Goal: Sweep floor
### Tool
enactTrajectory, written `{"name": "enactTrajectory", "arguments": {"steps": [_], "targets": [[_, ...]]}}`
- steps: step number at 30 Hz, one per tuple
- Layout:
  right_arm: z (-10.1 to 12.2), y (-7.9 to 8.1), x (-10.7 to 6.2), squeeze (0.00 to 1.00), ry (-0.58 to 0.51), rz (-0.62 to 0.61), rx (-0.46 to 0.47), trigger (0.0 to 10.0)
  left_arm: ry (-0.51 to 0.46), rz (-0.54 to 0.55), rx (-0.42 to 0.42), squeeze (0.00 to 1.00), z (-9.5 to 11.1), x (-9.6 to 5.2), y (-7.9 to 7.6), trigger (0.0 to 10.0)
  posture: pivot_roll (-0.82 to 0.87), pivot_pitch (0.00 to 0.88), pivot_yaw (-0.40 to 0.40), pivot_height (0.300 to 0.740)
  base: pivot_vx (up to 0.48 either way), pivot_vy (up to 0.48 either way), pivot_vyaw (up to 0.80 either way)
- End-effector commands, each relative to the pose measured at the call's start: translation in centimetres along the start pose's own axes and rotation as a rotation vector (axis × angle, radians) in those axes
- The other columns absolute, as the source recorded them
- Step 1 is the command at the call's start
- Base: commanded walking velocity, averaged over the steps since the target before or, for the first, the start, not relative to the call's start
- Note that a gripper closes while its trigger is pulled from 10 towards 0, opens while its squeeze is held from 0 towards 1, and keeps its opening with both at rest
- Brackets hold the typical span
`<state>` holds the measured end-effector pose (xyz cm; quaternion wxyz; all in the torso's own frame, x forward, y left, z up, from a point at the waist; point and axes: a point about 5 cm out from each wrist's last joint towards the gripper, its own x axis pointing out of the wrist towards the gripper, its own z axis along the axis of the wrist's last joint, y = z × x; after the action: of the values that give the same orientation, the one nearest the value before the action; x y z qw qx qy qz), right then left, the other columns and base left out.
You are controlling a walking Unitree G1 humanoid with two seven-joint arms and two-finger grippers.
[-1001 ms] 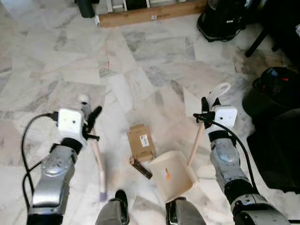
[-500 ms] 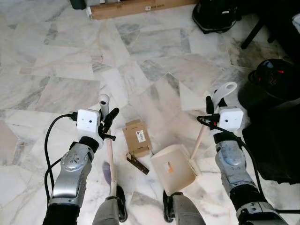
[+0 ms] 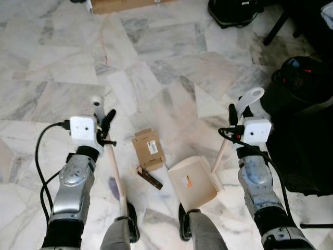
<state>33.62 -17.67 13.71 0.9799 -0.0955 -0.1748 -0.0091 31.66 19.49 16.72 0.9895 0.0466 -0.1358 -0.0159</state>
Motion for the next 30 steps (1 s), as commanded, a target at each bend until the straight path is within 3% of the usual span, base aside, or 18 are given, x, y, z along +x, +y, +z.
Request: {"name": "enactTrajectory", "arguments": {"steps": [1, 12, 16, 19, 23, 30], "targets": [[-2.4, 0.1, -1.9, 0.00, 0.128, 0.015, -0.008, 10.0, -0.011, 0.012, 0.040, 0.00, -0.1, -0.2, 0.3, 10.0, -0.07, 0.503, -0.043, 0.740, 0.000, 0.000, 0.00], [-2.3, -0.4, -2.4, 0.00, 0.133, -0.004, 0.007, 10.0, -0.134, 0.021, 0.057, 0.00, 1.0, 1.1, -1.6, 10.0, -0.09, 0.485, -0.048, 0.740, 0.000, 0.000, 0.00], [-2.4, -0.4, -2.4, 0.00, 0.137, -0.006, 0.011, 10.0, -0.145, -0.039, 0.031, 0.00, 1.2, 1.7, -3.3, 10.0, -0.09, 0.481, -0.049, 0.740, 0.000, 0.000, 0.00], [-2.3, -0.2, -2.3, 0.00, 0.137, -0.003, 0.016, 10.0, -0.104, -0.134, -0.015, 0.00, 0.4, 1.7, -4.7, 10.0, -0.10, 0.481, -0.049, 0.740, 0.000, 0.000, 0.00], [-2.2, -0.1, -2.3, 0.00, 0.136, -0.001, 0.018, 10.0, -0.070, -0.179, -0.039, 0.00, -0.2, 1.4, -5.2, 10.0, -0.10, 0.484, -0.049, 0.740, 0.000, 0.000, 0.00], [-2.3, 0.0, -2.5, 0.00, 0.143, 0.000, 0.021, 10.0, 0.076, -0.302, -0.085, 0.00, -1.7, 0.6, -6.6, 10.0, -0.10, 0.486, -0.043, 0.740, 0.000, 0.000, 0.00]]}}
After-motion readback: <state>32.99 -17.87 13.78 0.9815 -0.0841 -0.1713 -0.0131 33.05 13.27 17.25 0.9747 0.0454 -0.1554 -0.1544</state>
